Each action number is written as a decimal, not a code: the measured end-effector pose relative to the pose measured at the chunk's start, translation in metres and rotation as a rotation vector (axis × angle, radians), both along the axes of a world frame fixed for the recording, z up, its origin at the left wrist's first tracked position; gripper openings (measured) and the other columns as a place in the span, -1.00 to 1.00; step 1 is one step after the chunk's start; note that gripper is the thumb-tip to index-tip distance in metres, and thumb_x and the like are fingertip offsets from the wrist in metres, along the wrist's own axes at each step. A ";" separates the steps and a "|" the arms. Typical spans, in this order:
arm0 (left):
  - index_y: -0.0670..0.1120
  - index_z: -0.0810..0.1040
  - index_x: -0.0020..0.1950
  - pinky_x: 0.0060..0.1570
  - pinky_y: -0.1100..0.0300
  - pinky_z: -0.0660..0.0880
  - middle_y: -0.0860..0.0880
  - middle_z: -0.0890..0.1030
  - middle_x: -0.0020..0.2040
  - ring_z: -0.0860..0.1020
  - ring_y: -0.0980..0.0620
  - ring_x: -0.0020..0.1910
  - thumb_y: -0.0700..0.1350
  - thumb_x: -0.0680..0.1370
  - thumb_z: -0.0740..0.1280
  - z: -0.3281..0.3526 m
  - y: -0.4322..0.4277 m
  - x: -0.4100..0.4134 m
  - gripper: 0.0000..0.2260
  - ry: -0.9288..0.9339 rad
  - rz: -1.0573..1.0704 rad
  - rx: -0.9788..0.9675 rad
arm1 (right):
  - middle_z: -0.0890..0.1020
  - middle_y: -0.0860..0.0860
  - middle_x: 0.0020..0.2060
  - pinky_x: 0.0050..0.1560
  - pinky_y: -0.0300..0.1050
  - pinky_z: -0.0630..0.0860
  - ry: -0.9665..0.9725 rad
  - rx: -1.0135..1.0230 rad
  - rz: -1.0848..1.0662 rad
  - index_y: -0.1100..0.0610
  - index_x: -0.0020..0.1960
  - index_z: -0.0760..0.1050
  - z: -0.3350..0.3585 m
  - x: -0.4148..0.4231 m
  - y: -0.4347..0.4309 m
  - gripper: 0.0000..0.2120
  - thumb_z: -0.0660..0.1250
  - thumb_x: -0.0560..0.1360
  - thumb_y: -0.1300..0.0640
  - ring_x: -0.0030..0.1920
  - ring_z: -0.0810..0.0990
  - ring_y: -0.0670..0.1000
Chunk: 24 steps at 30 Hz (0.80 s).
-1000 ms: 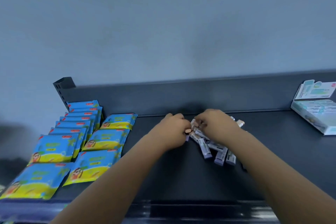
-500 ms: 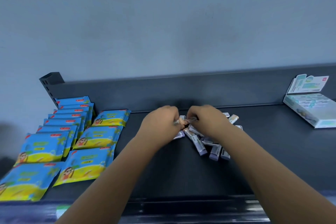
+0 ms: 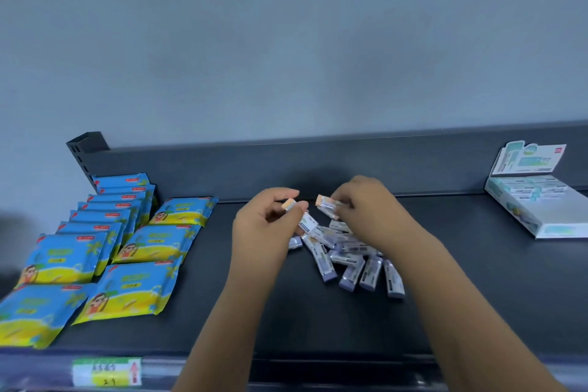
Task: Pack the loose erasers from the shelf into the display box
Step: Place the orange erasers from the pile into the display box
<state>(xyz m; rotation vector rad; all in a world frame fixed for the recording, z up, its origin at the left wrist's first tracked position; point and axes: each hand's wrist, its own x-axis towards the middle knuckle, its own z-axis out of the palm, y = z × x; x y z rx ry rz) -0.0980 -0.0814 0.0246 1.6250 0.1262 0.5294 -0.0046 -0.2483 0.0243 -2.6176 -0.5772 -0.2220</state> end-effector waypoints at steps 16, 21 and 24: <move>0.13 0.66 -0.01 -0.01 0.13 0.60 0.13 0.66 0.03 0.66 0.10 -0.03 -0.28 0.42 0.54 -0.035 -0.086 -0.020 -0.68 0.053 0.023 0.255 | 0.58 -0.08 -0.03 0.00 0.01 0.55 -0.216 0.145 -0.040 0.03 0.15 0.65 -0.026 -0.069 -0.132 -0.80 0.38 0.55 0.17 0.00 0.56 0.02; 0.15 0.70 -0.07 -0.02 0.12 0.58 0.12 0.67 -0.03 0.66 0.08 -0.07 -0.25 0.40 0.58 -0.036 -0.103 -0.018 -0.70 0.031 -0.027 0.223 | 0.59 -0.09 -0.01 0.00 -0.05 0.55 -0.237 0.128 -0.020 0.03 0.16 0.64 -0.027 -0.076 -0.141 -0.80 0.39 0.55 0.16 0.01 0.57 0.02; 0.07 0.74 -0.07 -0.07 0.13 0.60 0.07 0.68 -0.07 0.65 -0.02 -0.13 -0.28 0.37 0.59 -0.034 -0.112 -0.013 -0.73 0.027 -0.090 0.167 | 0.58 -0.10 -0.02 0.00 -0.05 0.55 -0.252 0.121 -0.025 0.02 0.16 0.64 -0.026 -0.074 -0.144 -0.80 0.40 0.54 0.15 0.01 0.56 0.01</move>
